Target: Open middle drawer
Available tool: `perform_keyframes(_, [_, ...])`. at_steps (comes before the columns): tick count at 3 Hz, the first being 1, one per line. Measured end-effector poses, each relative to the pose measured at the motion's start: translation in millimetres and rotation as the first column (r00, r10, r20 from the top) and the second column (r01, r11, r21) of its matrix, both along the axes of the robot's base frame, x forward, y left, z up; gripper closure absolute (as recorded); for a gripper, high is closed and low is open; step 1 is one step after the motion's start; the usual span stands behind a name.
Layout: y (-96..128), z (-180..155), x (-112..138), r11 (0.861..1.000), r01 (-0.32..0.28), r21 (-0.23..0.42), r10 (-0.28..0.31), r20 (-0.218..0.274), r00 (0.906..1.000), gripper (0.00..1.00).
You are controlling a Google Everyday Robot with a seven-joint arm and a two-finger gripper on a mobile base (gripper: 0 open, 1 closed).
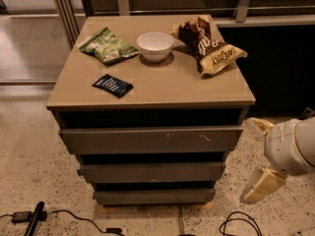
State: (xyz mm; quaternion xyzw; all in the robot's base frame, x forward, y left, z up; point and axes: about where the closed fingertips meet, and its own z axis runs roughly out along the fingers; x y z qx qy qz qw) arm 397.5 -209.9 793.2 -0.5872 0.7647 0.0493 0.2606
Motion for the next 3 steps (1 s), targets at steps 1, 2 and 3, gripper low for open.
perform_keyframes(1, [9, -44, 2, 1.000, -0.012, 0.002, 0.012, -0.019, 0.9997, 0.00])
perform_keyframes(2, [9, -44, 2, 1.000, -0.012, 0.002, 0.012, -0.019, 0.9997, 0.00])
perform_keyframes(3, [29, -64, 6, 0.998, -0.037, 0.052, 0.039, -0.038, 0.9985, 0.00])
